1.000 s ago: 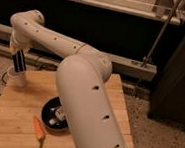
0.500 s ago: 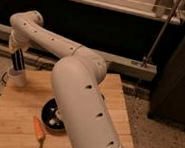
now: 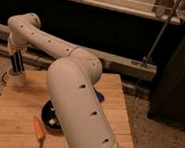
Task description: Place the eraser in the ceramic cup
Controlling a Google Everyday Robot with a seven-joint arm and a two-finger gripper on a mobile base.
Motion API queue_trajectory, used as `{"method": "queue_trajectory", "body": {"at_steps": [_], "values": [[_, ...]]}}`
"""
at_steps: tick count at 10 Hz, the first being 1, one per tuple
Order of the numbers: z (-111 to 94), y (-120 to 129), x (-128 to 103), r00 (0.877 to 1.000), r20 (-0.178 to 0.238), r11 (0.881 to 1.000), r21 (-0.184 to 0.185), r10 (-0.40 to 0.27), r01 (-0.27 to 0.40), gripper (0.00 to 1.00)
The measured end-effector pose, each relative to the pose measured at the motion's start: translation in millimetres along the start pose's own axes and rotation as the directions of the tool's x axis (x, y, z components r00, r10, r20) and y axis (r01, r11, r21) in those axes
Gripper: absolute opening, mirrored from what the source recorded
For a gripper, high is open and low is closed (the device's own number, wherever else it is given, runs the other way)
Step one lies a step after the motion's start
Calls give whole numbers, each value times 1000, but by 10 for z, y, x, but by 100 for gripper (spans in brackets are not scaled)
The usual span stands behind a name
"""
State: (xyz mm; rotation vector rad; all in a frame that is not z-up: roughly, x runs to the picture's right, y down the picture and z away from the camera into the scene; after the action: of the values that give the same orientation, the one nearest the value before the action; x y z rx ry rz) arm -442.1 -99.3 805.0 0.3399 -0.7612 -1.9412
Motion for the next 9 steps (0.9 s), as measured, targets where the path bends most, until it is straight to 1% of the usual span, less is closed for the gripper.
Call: {"method": "queue_trajectory", "body": {"at_steps": [2,5,6,7,9], "values": [[64,45,0,1000,-2,1000,-17,10,-10,41],[86,29,1,1000,-4,1000,-11,25,-25,71],[110,4,-20,1000,4,1000,-6,29,-29,78],[127,-1,-43,999,11,999,-3,33,-33,80],[147,18,-92,999,28,999,-2,40,-40,80]]}}
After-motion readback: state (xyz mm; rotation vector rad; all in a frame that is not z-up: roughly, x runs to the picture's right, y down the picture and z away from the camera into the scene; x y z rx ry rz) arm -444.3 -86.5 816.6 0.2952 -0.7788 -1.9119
